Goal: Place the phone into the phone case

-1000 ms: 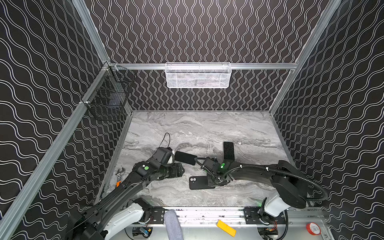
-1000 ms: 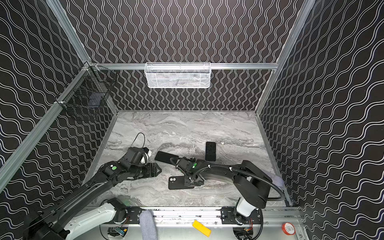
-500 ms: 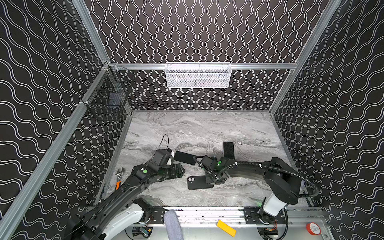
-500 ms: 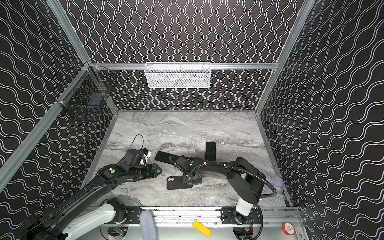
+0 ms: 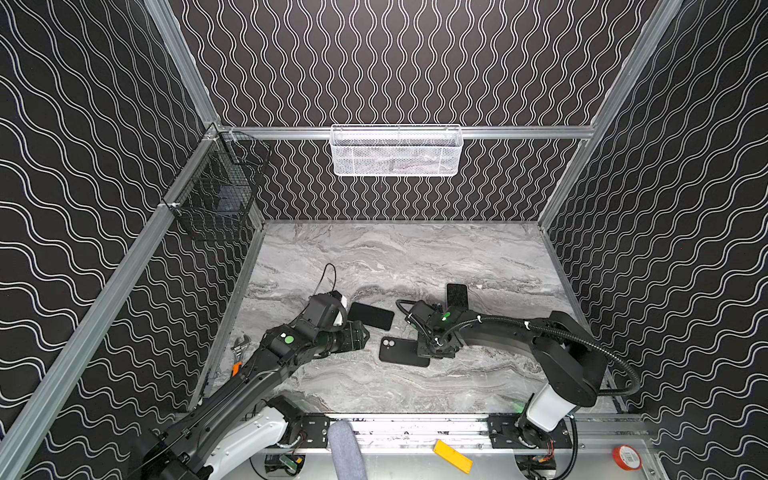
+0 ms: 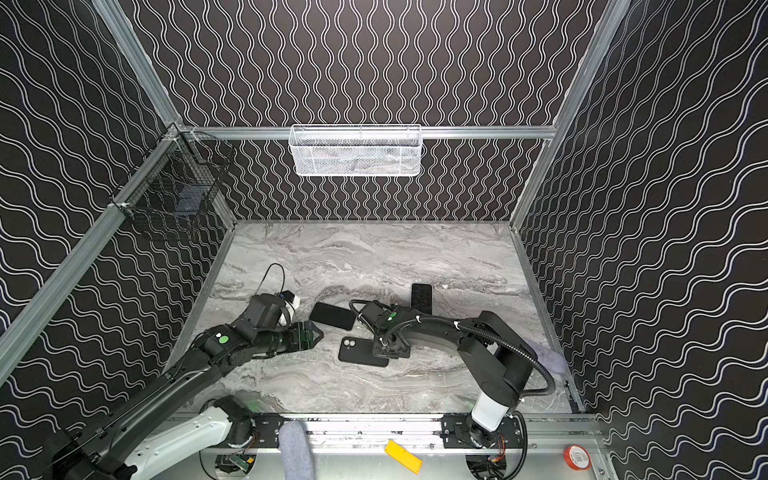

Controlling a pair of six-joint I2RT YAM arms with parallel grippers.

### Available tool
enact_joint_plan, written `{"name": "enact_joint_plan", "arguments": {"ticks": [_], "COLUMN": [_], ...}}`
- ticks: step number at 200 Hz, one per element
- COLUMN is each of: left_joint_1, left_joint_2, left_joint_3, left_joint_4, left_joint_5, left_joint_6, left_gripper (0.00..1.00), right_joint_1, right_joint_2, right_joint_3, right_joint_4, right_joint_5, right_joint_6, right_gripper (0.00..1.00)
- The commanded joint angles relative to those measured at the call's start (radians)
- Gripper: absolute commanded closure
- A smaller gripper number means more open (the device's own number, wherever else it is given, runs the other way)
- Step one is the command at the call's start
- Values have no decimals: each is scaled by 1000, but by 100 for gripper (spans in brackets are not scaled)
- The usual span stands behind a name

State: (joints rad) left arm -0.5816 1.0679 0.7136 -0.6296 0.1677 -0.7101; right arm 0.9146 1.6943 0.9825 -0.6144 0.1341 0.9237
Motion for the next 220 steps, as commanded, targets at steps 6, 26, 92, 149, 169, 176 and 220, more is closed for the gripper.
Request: {"name": "enact_joint_plan", "arguments": {"ticks": [6,26,92,149,169,176,220], "left_joint_1": [2,3,12,25,36,38,57], "left_joint_2": [6,8,10,27,39,45,59], "left_joint_3": [5,7,19,10,6,8,33], "left_joint_4": [20,10,-2,18,49,58,68], "left_joint_5": [-12,-18,-43,-66,-58,-51,-54], "left_joint_6": [-3,0,0,-2,-15,-18,1], "left_gripper": [22,22,22,22,22,22,22], "right_joint_1": [-8,-6,-6,11,12,12,12], "right_joint_2": [4,14,-18,21,31,31,34], "right_joint_3": [40,56,41,55,60,63,65], "right_joint_4": [24,25,62,94,100,104,104], "right_joint_5": [0,-12,-69,-107,-98,-98,-90], "right_joint_6": [-21,-48,-83,-87,-73,-68,-46], "right_gripper": [95,97,95,94,94,93,81]}}
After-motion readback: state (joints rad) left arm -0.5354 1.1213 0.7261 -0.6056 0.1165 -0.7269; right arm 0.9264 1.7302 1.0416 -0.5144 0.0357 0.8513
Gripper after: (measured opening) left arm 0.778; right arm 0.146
